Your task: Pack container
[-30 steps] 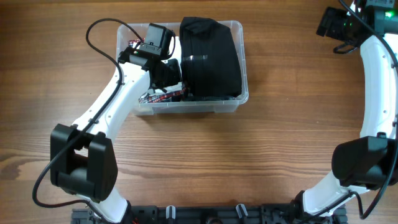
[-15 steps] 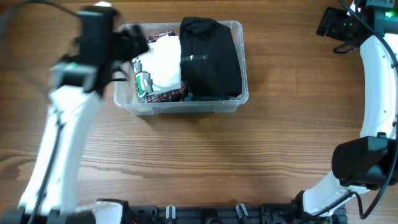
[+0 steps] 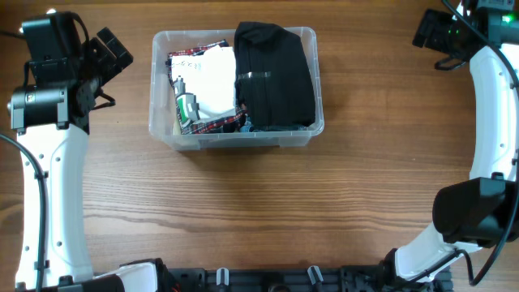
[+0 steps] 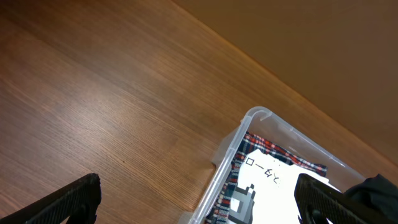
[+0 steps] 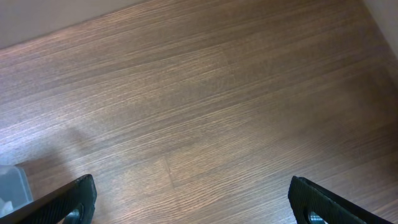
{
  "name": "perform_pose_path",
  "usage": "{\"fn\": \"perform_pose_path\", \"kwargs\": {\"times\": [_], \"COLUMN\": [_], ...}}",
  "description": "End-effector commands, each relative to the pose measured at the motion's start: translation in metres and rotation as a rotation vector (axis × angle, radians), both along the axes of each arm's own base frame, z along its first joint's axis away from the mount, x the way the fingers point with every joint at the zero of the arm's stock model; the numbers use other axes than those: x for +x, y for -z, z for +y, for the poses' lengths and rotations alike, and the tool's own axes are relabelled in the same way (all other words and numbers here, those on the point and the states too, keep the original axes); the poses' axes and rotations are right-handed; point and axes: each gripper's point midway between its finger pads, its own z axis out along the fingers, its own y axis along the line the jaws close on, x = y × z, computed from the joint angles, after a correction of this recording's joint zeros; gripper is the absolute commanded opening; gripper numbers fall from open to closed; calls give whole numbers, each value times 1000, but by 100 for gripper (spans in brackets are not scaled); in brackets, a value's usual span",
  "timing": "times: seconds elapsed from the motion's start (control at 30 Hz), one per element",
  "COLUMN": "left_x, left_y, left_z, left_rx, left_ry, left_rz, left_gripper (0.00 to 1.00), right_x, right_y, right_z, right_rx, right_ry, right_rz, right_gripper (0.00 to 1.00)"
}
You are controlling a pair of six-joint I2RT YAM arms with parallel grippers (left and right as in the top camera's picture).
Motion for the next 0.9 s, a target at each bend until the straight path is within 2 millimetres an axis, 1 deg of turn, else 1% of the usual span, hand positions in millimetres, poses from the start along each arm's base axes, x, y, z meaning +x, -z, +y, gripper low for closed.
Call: {"fn": "perform_pose_path", "kwargs": {"times": [0.0, 0.2, 0.27, 0.3, 0.37, 0.4, 0.47, 0.57, 0.6, 0.63, 0.67, 0.77, 0.83, 0.87], "left_x": [0, 0, 0, 0, 0, -1, 0, 0, 0, 0, 0, 0, 0, 0], "left_y": [1, 1, 1, 1, 1, 1, 1, 1, 1, 1, 1, 1, 1, 1], "left_z": [3, 3, 3, 3, 3, 3, 3, 3, 3, 3, 3, 3, 3, 3], "left_rx": [7, 7, 7, 7, 7, 7, 7, 7, 7, 7, 7, 7, 7, 7], "left_ry": [-10, -10, -10, -9, -10, -10, -10, -10, -10, -10, -10, -10, -10, -10], "left_rz": [5, 5, 5, 5, 5, 6, 5, 5, 5, 5, 5, 5, 5, 5], "left_gripper": [100, 100, 100, 100, 100, 100, 100, 100, 100, 100, 100, 100, 100, 100], "right_x": [1, 1, 2, 2, -1, -3, -11, -28, -34, -51, -70, -104, -128, -136], "right_y": [3, 3, 6, 3, -11, -22, -49, -92, -103, -131, -155, -190, -206, -210], "right_z": [-2, -2, -2, 3, 11, 18, 35, 69, 79, 106, 131, 164, 178, 181], "right_rx": [-16, -16, -15, -16, -20, -23, -28, -30, -29, -22, -11, 16, 25, 15], "right_ry": [5, 5, 3, -7, -23, -37, -72, -147, -169, -237, -302, -404, -463, -486], "right_rz": [9, 9, 16, 9, -23, -46, -108, -213, -238, -312, -377, -476, -526, -541], "right_gripper": [100, 100, 100, 100, 100, 100, 100, 100, 100, 100, 100, 100, 100, 100]}}
